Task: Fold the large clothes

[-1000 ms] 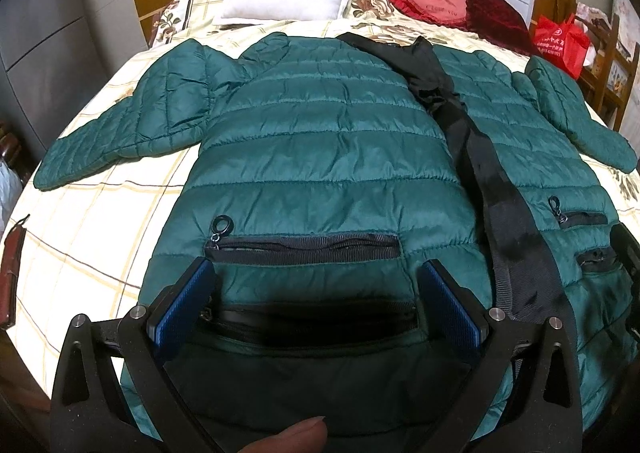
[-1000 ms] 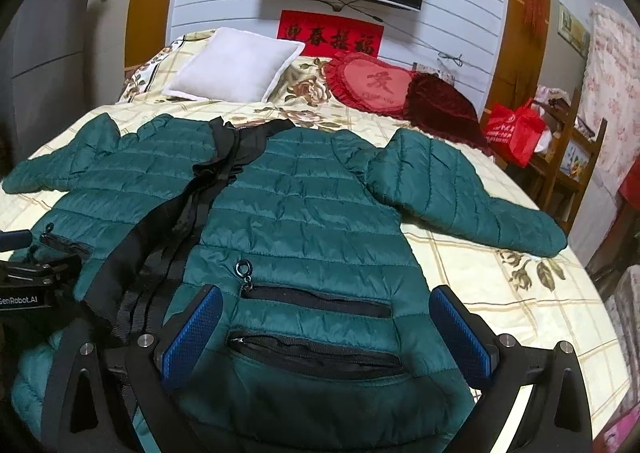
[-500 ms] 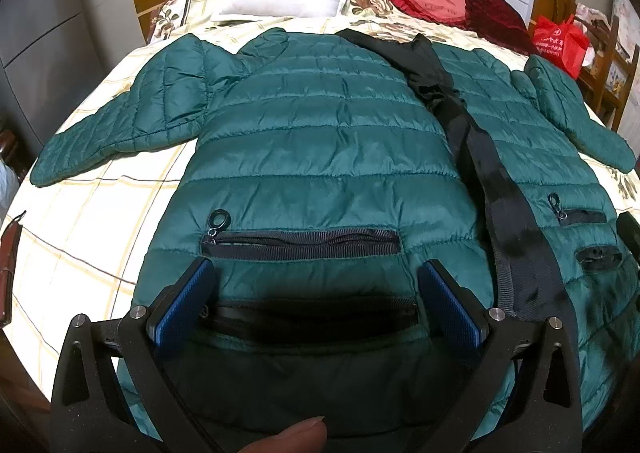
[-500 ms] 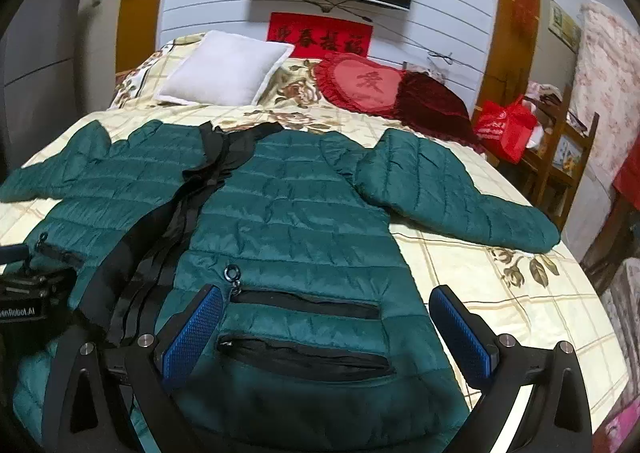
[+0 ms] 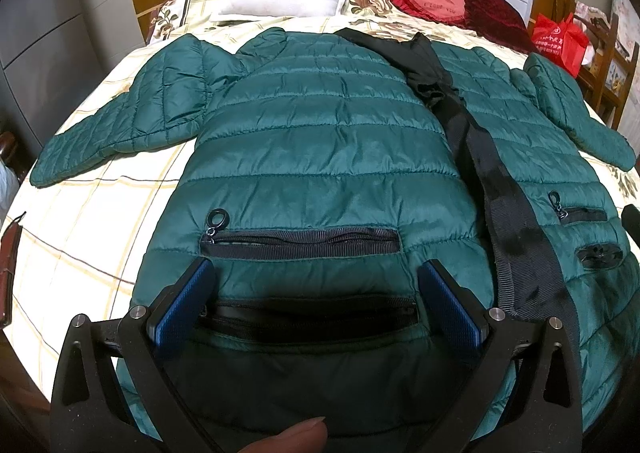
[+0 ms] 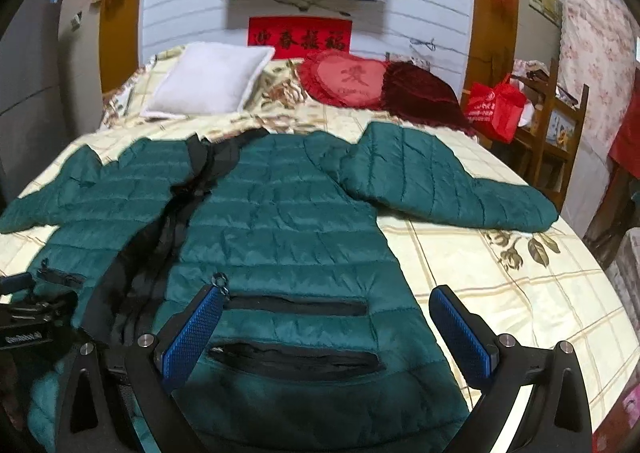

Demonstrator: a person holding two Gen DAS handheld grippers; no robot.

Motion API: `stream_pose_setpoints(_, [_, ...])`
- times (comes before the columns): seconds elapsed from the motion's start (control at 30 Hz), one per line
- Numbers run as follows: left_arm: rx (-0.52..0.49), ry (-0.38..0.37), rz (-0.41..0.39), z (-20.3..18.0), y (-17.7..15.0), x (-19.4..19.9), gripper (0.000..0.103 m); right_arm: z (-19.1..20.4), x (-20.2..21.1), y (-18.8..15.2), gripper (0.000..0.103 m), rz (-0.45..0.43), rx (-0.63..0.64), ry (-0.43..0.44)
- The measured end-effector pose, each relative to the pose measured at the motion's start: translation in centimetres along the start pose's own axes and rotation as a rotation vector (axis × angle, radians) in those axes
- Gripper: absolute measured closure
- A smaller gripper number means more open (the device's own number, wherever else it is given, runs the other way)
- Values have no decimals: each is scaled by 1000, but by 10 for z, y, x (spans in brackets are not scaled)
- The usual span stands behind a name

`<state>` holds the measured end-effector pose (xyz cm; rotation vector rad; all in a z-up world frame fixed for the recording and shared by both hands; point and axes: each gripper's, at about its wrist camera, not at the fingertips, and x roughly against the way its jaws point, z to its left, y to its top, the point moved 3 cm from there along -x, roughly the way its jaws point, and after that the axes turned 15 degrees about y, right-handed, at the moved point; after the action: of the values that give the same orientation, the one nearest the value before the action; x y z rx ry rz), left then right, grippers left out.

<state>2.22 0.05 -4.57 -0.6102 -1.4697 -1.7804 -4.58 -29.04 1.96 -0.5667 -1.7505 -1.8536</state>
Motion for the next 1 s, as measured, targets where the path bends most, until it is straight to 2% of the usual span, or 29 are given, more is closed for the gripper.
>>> stream_pose_setpoints(0.7, [-8,3,1,-2,-2,-2,0,-6,0,-1,0,3,-24,4])
stream_pose_setpoints(0.9, [-6,2,3,-2,-2,-2,0,-2,5,5,0,-30,-8,-1])
stream_pose_setpoints(1.0, [-11,8,2,-5,-2,-2,0,0,8,19,0,-52,0,31])
